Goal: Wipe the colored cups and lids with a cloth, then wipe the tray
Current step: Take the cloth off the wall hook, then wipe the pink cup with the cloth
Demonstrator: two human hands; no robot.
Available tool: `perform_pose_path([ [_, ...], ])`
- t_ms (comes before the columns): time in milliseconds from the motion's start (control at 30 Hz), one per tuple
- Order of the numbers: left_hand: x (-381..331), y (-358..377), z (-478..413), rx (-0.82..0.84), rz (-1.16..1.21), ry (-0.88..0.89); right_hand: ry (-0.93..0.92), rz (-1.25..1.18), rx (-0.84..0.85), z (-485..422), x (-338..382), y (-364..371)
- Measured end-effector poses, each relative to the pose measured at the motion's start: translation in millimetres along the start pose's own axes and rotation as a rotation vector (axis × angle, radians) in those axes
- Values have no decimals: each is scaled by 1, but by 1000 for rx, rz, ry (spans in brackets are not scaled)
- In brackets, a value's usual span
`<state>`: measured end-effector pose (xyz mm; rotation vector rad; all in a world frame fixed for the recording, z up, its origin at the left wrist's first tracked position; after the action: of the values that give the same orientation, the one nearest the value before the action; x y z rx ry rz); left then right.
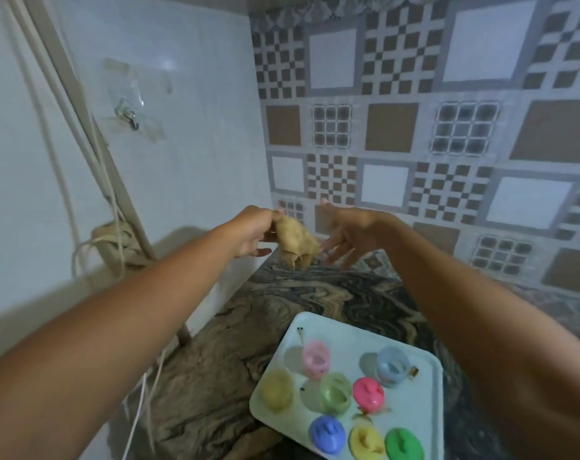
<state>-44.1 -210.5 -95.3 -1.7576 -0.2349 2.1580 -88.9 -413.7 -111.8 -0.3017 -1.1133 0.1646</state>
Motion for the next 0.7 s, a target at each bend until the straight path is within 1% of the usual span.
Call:
perform_pose_path([
  [100,12,28,-8,0,22,-14,74,-68,0,-9,-32,0],
  [200,19,48,-20,-15,68,-24,91,82,-120,-13,-55,-3],
  [233,21,51,-23,-11,90,-27,56,44,-132,-16,-58,-2],
  [333,27,67,-33,31,121,-64,-28,-295,-98,-29,-71,-2],
  [367,31,73,-36,45,140,-94,-43,-361,-119,-35,-75,-4],
  [467,41,87,-42,47,239,-168,-71,-396,-232,-43,-81,-7],
  [567,49,95,-43,35,317,-185,-84,-426,-253,-48,-88,-7],
  [633,55,98,-45,33,356,-202,-94,-506,-254,-49,-93,-6],
  [700,61,98,-47,30,346,-204,-110,-565,-285,-49,-93,-5],
])
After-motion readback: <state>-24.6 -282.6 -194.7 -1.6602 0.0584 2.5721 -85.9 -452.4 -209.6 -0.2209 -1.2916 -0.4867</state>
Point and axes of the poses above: each hand's wrist, its own z-axis away from the middle knuckle, its own y-axis out of the palm, x = y × z, the point moved 3 cm from there along -z, towards the middle knuckle, and after that the axes turned 14 degrees about -x, right-handed, at the moved point
